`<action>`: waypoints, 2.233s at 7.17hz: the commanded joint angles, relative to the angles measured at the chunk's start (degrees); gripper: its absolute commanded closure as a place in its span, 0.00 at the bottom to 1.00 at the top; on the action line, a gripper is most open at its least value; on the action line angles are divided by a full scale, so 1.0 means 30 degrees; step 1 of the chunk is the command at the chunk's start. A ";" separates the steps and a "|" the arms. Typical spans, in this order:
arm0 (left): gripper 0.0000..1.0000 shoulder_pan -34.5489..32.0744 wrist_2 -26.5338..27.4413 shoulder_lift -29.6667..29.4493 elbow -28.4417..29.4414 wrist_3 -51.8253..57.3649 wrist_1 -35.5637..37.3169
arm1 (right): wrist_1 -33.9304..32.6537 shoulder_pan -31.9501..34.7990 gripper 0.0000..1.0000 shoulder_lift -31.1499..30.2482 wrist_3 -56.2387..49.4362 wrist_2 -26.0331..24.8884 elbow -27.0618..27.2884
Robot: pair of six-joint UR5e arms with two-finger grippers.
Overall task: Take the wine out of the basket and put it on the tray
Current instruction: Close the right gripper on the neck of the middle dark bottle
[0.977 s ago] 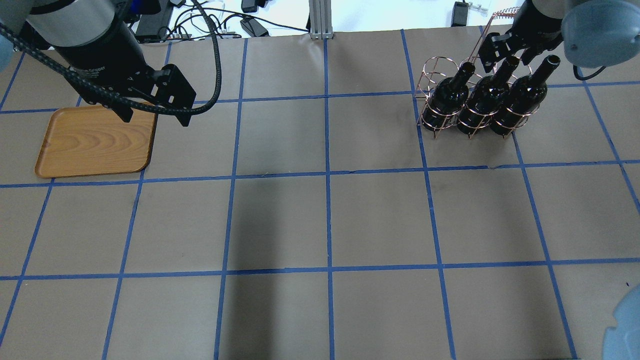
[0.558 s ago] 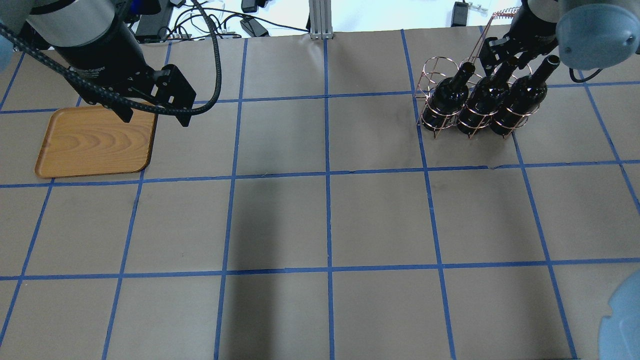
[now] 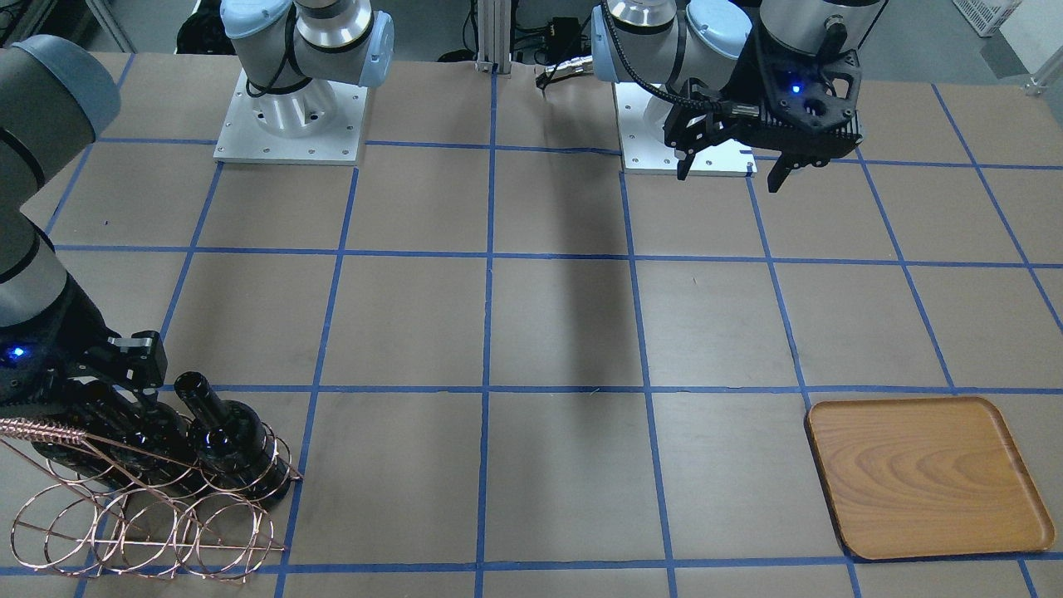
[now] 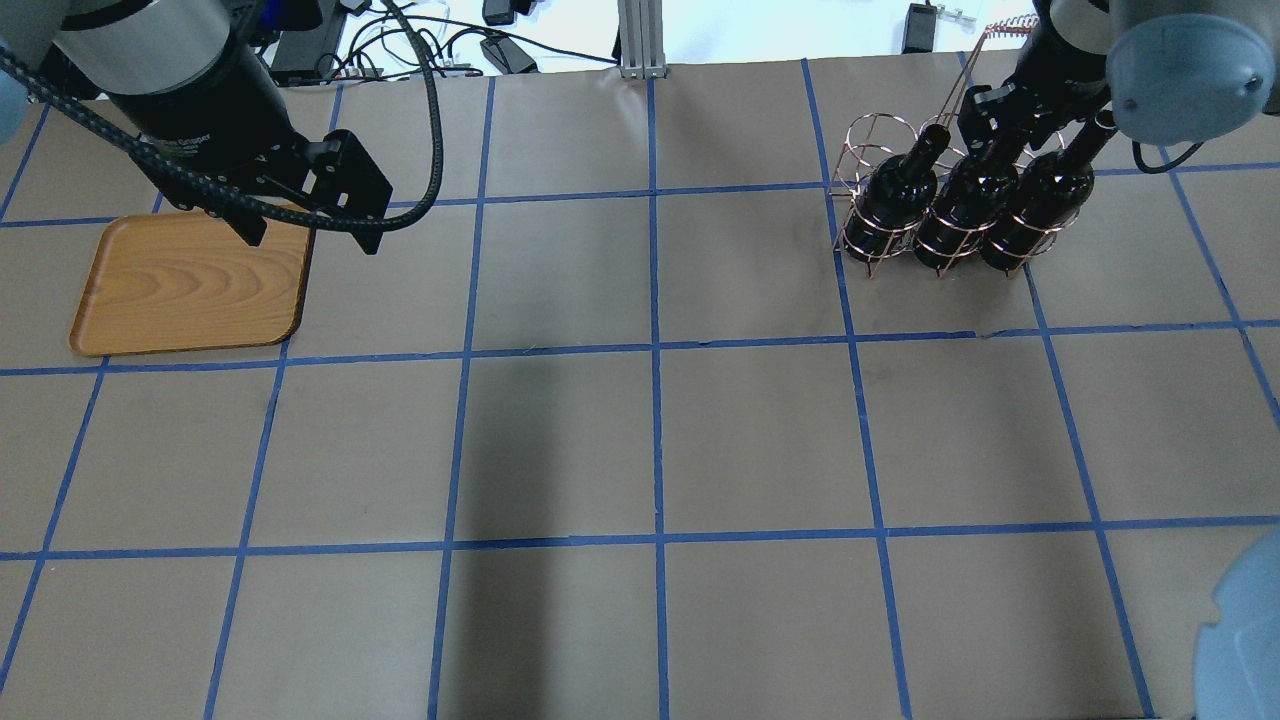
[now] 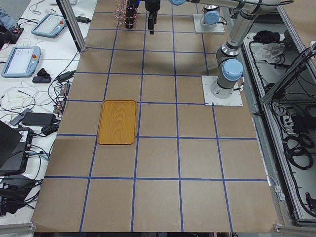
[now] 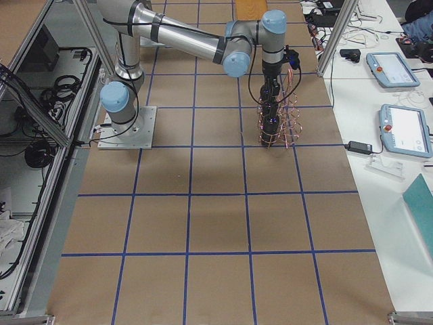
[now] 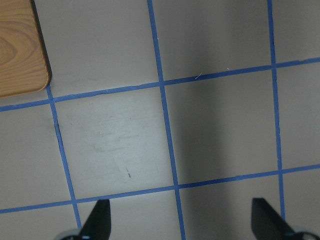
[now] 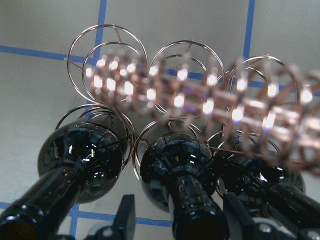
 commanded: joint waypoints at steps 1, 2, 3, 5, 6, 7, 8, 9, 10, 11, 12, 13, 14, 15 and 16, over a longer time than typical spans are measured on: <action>0.00 0.0000 0.0000 0.0000 -0.0002 -0.0024 0.0000 | 0.0320 0.0000 0.56 0.0013 -0.0024 -0.0015 0.0101; 0.00 0.0000 0.0000 0.0000 -0.0002 0.0005 0.0000 | 0.0670 0.0000 0.60 -0.0016 0.0005 -0.0015 0.0101; 0.00 0.0000 0.0000 0.0000 -0.0002 -0.0024 0.0000 | 0.0761 0.0000 0.56 -0.0016 0.0006 -0.0218 0.0101; 0.00 0.0000 0.0000 0.0000 -0.0002 0.0005 0.0000 | 0.0820 0.0000 0.72 -0.0016 0.0006 -0.0484 0.0072; 0.00 0.0000 0.0000 0.0000 -0.0002 0.0005 0.0000 | 0.0820 0.0000 0.96 -0.0016 0.0006 -0.0484 -0.0016; 0.00 0.0000 0.0000 0.0000 -0.0002 0.0005 0.0000 | 0.0907 0.0000 1.00 -0.0016 0.0006 -0.0513 -0.0191; 0.00 0.0000 0.0000 0.0000 -0.0002 -0.0024 0.0000 | 0.0908 0.0000 1.00 -0.0016 0.0006 -0.0484 -0.0221; 0.00 0.0000 0.0000 0.0000 -0.0002 0.0005 0.0000 | 0.0908 0.0000 1.00 -0.0045 0.0035 -0.0455 -0.0222; 0.00 0.0000 0.0000 0.0000 -0.0002 0.0005 0.0029 | 0.0879 0.0000 0.37 -0.0017 0.0035 -0.0455 -0.0222; 0.00 0.0000 0.0000 0.0000 -0.0002 0.0005 0.0000 | 0.0821 0.0000 0.16 -0.0074 0.0035 -0.0338 -0.0222; 0.00 0.0000 0.0000 0.0000 -0.0002 -0.0024 0.0029 | 0.0646 0.0000 0.16 -0.0017 0.0006 -0.0308 -0.0251; 0.00 0.0000 0.0000 0.0000 -0.0002 0.0005 0.0058 | 0.0500 0.0000 0.17 0.0013 -0.0023 -0.0279 -0.0309; 0.00 0.0000 0.0000 0.0000 -0.0002 0.0005 0.0058 | 0.0208 0.0000 0.21 0.0100 -0.0024 -0.0279 -0.0454; 0.00 0.0000 0.0000 0.0000 -0.0002 0.0005 0.0058 | 0.0205 0.0000 0.23 0.0333 -0.0024 -0.0250 -0.0514; 0.00 0.0000 0.0000 0.0000 -0.0002 0.0005 0.0058 | 0.0176 0.0000 0.25 0.0364 0.0005 -0.0278 -0.0515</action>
